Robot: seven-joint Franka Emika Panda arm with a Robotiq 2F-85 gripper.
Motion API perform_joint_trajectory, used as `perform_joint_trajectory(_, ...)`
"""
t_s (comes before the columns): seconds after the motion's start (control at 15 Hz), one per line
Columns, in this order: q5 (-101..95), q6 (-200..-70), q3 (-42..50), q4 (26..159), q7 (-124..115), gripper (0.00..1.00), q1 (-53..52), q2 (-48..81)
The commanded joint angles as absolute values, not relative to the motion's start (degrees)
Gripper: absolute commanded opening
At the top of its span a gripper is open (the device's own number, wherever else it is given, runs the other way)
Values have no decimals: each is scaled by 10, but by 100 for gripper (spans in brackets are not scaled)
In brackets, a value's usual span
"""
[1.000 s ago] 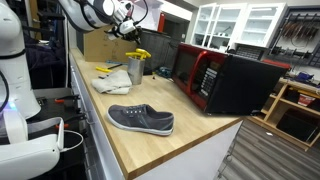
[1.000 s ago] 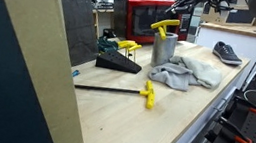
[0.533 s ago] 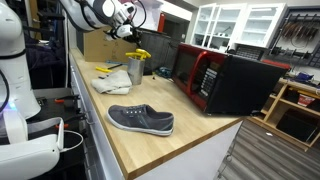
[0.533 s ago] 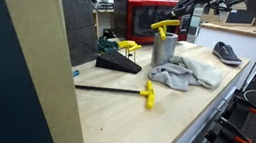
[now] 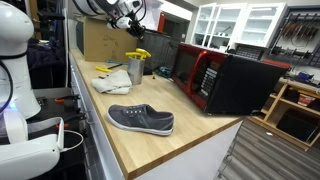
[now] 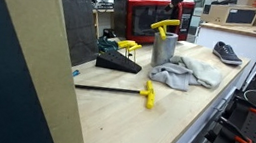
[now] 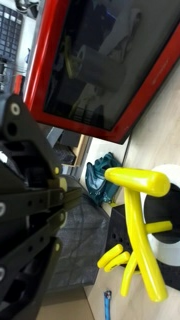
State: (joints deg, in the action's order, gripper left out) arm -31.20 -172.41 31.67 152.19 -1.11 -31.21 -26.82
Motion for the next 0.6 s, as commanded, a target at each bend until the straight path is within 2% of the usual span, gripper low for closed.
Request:
perform_joint_trajectory(0.0,-225,-1566,355,1458,27,0,-391,-314)
perform_joint_trajectory(0.2,-54,-1466,263,1403,128,0,-312,-292)
perform_joint_trajectory(0.53,38,-1334,162,1330,183,0,-193,-267)
